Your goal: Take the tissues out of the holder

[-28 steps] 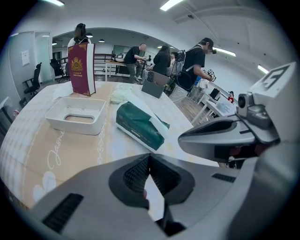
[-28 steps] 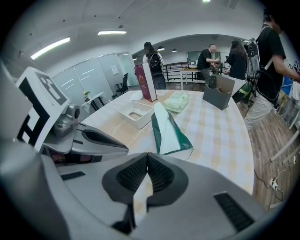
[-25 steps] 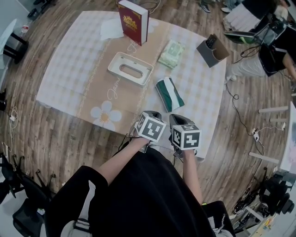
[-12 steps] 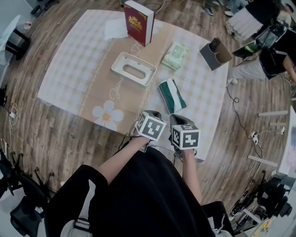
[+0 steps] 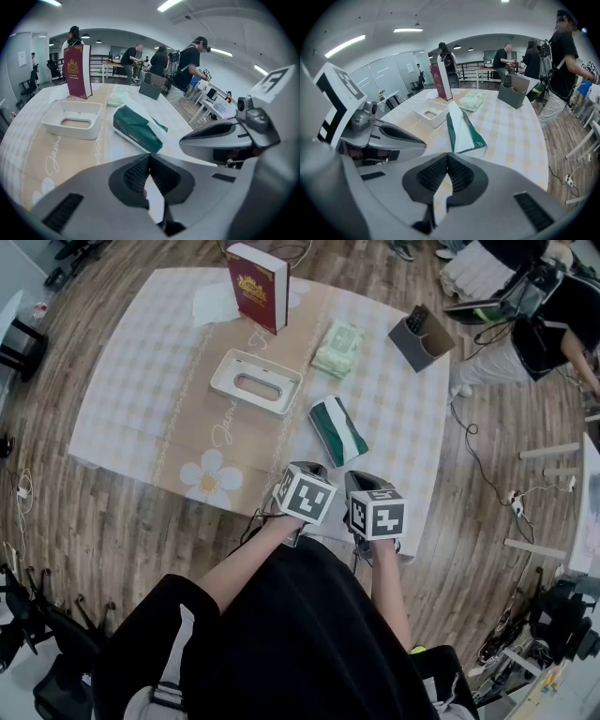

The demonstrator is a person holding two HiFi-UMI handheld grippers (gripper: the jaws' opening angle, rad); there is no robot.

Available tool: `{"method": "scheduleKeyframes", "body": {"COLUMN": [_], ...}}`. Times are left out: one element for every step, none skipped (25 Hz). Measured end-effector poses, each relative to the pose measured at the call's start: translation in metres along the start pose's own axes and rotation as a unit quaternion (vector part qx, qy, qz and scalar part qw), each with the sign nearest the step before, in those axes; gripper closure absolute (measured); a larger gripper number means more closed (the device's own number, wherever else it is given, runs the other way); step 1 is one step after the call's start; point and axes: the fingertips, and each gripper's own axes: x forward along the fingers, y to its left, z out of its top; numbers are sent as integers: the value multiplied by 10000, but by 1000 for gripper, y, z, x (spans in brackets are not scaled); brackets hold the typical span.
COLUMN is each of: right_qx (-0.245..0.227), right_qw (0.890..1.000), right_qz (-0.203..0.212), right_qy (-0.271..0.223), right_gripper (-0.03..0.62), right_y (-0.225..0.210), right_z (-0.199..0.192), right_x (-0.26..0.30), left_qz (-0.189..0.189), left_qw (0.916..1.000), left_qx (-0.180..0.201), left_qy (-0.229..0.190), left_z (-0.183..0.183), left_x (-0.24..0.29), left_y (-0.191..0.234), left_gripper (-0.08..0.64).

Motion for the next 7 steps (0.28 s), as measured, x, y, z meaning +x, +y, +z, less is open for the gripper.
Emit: {"method": "scheduleKeyframes", "body": {"right_qx": [-29, -61, -93, -124, -154, -183, -213], "right_qw": [10000, 10000, 9999, 9999, 9998, 9997, 9996], "right_qz": [22, 46, 72, 99, 123, 145, 166], "right_qy": [18, 35, 46, 55, 63, 72, 80], "right_gripper": [578, 578, 578, 578, 578, 578, 578], "right_y": [2, 4, 7, 10, 13, 16, 19], "right_z": [1, 1, 3, 4, 5, 7, 8], "right_x": [2, 3, 5, 7, 9, 10, 12], "left_qz": [10, 24, 41, 58, 74, 89, 104], "left_qw": [10000, 10000, 10000, 10000, 9999, 9999, 9999], "left_qx": [-14, -29, -46, -63, -82, -101, -120], "left_qy": [-3, -9, -19, -29, -35, -41, -46], "left_z": [0, 1, 1, 1, 1, 1, 0], "left_x": [0, -1, -2, -3, -4, -5, -6], "left_y": [1, 3, 6, 8, 11, 13, 16], "left_gripper": [552, 552, 552, 552, 552, 552, 552]}}
